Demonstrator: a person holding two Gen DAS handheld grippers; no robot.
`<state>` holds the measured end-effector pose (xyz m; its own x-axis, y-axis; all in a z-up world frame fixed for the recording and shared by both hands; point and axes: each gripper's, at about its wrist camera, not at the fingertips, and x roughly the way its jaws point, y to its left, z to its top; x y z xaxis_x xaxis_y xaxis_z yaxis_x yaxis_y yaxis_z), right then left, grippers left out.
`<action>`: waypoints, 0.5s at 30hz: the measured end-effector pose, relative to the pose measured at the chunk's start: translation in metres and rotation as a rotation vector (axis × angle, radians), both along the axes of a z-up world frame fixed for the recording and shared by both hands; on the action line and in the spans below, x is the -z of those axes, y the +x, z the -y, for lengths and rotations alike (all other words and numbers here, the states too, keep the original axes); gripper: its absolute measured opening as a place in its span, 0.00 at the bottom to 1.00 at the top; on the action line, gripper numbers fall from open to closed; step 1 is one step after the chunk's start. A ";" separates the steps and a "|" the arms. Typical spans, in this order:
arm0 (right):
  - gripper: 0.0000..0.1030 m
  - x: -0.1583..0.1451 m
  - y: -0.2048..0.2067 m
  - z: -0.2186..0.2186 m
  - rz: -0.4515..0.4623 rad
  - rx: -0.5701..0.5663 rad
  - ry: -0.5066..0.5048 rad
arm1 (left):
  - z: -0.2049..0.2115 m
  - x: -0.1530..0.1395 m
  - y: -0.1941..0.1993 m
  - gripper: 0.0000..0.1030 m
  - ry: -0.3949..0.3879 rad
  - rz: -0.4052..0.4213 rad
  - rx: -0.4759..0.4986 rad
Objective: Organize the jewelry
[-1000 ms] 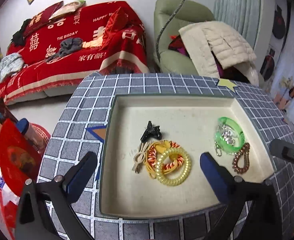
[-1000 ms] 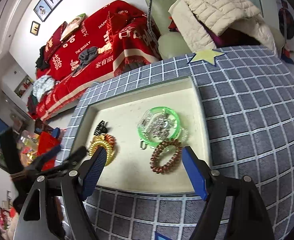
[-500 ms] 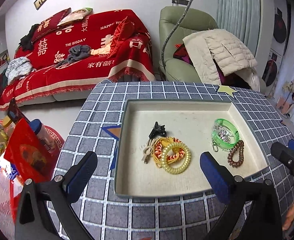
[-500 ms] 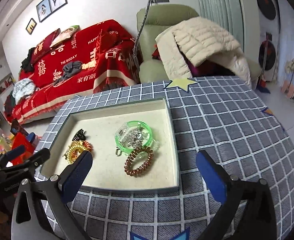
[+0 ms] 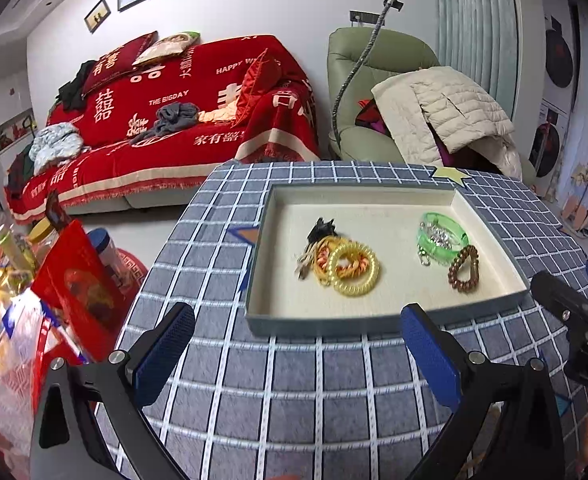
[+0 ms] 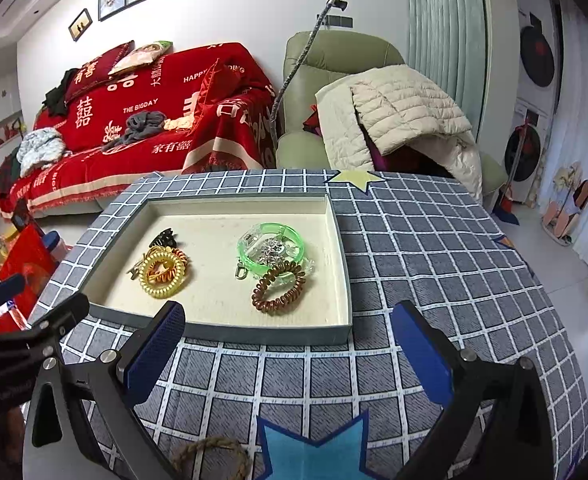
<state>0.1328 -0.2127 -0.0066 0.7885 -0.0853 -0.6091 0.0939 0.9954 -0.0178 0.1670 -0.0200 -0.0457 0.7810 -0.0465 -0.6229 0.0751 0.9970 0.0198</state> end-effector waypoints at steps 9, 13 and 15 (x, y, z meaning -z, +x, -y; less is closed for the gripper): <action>1.00 -0.003 -0.018 0.000 0.022 0.033 -0.027 | -0.001 -0.009 -0.015 1.00 0.009 0.010 -0.015; 1.00 -0.004 -0.019 0.000 0.020 0.028 -0.020 | -0.003 -0.013 -0.017 1.00 -0.003 0.008 -0.021; 1.00 -0.005 -0.019 -0.001 0.020 0.023 -0.015 | -0.003 -0.015 -0.018 1.00 -0.001 0.012 -0.025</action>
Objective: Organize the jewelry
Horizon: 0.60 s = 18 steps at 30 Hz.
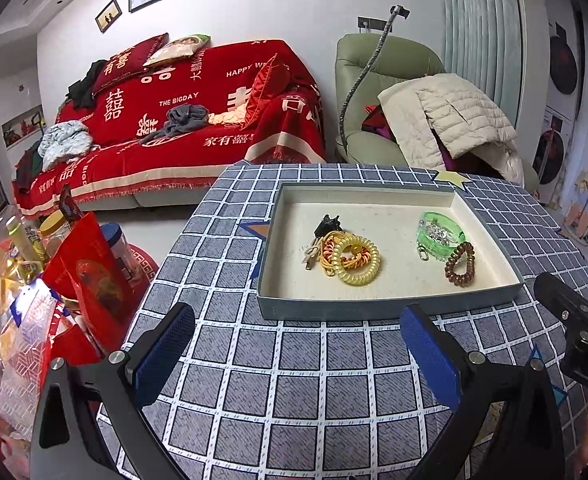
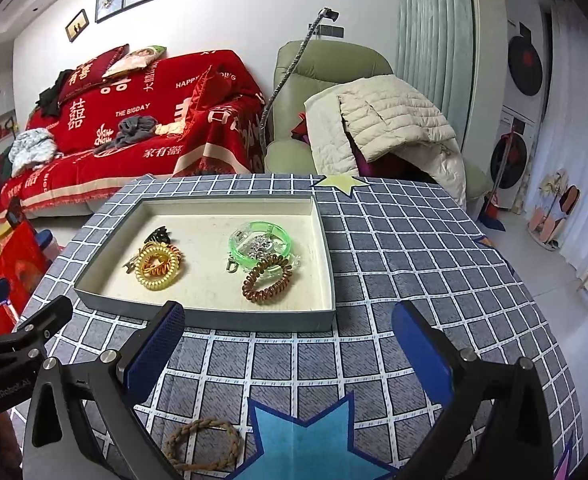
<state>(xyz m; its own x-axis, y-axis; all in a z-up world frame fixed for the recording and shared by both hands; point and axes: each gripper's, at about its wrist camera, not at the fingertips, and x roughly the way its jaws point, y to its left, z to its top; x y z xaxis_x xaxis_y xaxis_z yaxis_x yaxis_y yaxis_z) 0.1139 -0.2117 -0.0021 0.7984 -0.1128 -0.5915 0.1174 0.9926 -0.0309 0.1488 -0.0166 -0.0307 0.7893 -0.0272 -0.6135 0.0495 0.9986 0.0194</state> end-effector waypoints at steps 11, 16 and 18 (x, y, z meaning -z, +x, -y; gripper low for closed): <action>1.00 -0.003 -0.002 -0.002 0.005 -0.006 0.009 | 0.000 -0.008 0.006 1.00 0.003 -0.002 -0.011; 1.00 -0.003 -0.002 -0.002 0.006 -0.006 0.007 | 0.002 -0.010 0.006 1.00 0.001 -0.002 -0.004; 1.00 -0.003 -0.002 -0.001 0.003 -0.008 0.011 | 0.003 -0.011 0.005 1.00 0.002 -0.001 -0.003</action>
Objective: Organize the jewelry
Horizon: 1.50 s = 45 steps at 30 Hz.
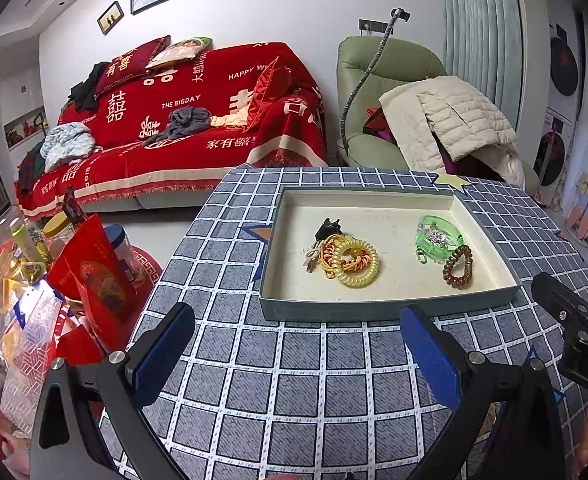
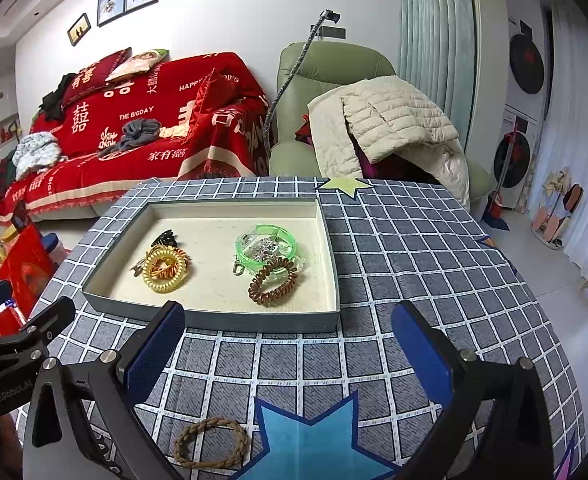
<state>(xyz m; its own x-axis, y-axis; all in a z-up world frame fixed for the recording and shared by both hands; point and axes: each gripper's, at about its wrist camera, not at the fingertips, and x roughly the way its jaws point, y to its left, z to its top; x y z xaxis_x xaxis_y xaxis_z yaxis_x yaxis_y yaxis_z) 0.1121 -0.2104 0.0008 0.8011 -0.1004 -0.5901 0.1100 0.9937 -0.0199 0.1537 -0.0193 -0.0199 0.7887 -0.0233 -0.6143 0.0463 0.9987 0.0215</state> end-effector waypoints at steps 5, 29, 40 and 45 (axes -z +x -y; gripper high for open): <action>1.00 -0.002 -0.001 0.000 0.003 0.001 0.006 | 0.001 -0.001 0.000 1.00 0.001 0.001 0.000; 1.00 -0.005 -0.002 0.001 0.006 0.000 0.007 | 0.003 -0.005 -0.001 1.00 0.004 0.001 0.004; 1.00 -0.005 -0.002 0.001 0.005 0.000 0.007 | 0.002 -0.006 -0.001 1.00 0.005 0.002 0.002; 1.00 -0.005 -0.002 0.001 0.006 -0.002 0.008 | 0.003 -0.005 -0.001 1.00 0.008 0.002 0.003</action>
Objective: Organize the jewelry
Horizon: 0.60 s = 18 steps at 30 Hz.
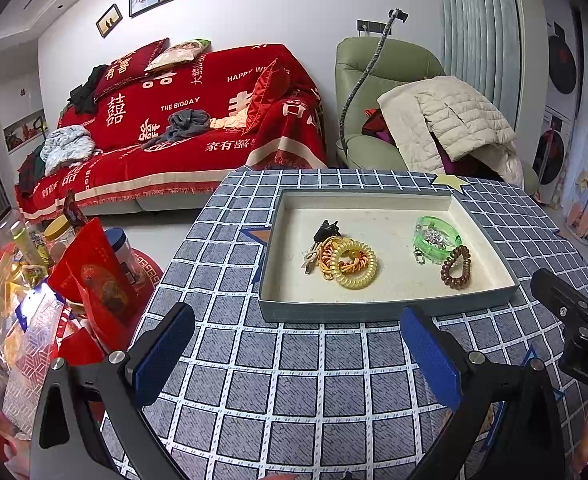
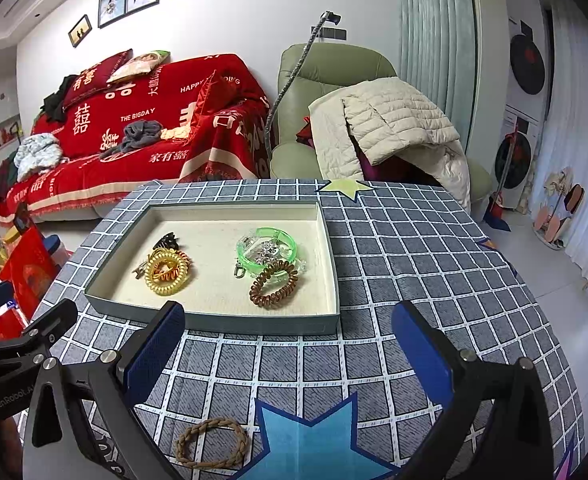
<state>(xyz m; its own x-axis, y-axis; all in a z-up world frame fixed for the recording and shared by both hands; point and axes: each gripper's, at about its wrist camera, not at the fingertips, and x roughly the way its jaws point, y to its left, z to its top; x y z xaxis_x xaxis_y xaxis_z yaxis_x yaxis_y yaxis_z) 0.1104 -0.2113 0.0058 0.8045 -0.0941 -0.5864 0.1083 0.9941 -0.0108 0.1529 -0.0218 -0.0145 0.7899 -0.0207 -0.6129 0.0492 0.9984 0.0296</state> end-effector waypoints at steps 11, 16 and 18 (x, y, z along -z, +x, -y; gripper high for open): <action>1.00 -0.002 0.000 -0.001 0.001 0.000 -0.001 | 0.000 0.000 0.000 1.00 0.000 0.001 -0.001; 1.00 -0.001 0.000 -0.001 0.002 -0.001 -0.003 | 0.000 0.000 0.000 1.00 -0.001 0.000 0.000; 1.00 -0.002 0.000 -0.001 0.002 -0.001 -0.002 | 0.000 0.000 0.000 1.00 -0.001 0.000 0.000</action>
